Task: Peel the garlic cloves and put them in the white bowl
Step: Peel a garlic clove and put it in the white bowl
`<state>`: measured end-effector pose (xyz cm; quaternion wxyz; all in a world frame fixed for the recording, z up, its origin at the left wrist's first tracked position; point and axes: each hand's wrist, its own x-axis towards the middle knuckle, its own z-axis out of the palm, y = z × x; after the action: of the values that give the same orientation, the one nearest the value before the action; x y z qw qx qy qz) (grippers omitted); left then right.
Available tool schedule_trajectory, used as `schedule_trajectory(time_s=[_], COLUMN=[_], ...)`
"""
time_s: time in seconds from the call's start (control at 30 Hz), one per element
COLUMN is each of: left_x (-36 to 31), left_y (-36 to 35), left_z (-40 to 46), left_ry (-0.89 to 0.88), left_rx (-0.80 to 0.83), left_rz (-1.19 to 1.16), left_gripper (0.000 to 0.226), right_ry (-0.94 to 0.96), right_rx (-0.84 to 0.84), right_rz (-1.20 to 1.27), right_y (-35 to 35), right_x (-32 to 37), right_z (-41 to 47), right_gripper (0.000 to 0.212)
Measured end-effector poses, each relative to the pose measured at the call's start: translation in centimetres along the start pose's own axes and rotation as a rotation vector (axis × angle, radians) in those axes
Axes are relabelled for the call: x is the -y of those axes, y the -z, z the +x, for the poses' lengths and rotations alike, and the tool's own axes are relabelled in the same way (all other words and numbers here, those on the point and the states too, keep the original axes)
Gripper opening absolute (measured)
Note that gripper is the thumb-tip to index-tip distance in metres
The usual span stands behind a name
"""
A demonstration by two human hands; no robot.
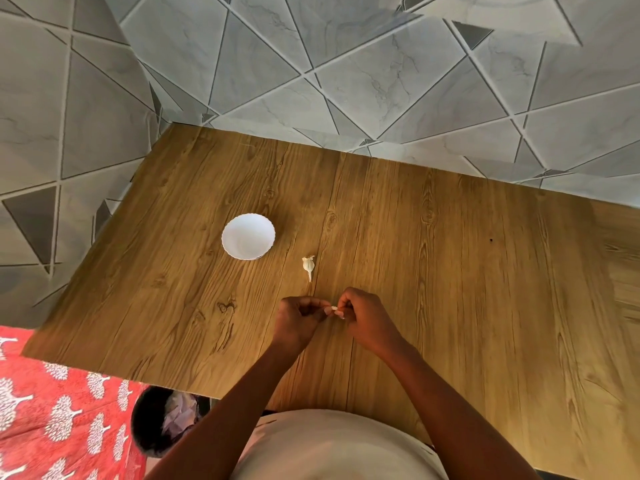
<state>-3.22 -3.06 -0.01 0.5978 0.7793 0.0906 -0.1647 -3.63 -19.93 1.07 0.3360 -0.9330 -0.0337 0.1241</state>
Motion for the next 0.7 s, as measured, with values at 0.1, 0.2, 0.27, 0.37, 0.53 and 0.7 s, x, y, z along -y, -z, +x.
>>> schedule_trajectory(time_s=[0.1,0.2,0.27,0.37,0.53,0.7], left_x=[-0.09,-0.11,-0.14,-0.31,-0.24,-0.21], left_y=[0.03,0.05,0.12,0.11,0.0,-0.27], left_z=[-0.03,0.0,0.02,-0.06,-0.12,-0.18], left_ry=[-0.003,0.008,-0.004,-0.013,0.01,-0.001], left_rx=[-0.001,-0.007,-0.002,0.0,-0.003,-0.033], left_rz=[0.011,-0.001,-0.002,-0.009,-0.002,0.006], left_gripper=[0.008,0.008,0.008,0.008,0.008,0.009], right_ry=[0.042,0.036,-0.006,-0.069,0.039,0.046], right_rx=[0.01,0.001,-0.028,-0.065,-0.025,-0.062], right_rz=[-0.089,-0.051,0.029,0.107,-0.086,-0.155], right_y=[0.07,0.15,0.38,0.55,0.5,0.42], right_x=[-0.07,-0.13,0.0,0.03,-0.11,0.07], right_z=[0.08,0.1,0.08,0.08,-0.09,-0.18], right_gripper=[0.015,0.014,0.011,0.006,0.01,0.009])
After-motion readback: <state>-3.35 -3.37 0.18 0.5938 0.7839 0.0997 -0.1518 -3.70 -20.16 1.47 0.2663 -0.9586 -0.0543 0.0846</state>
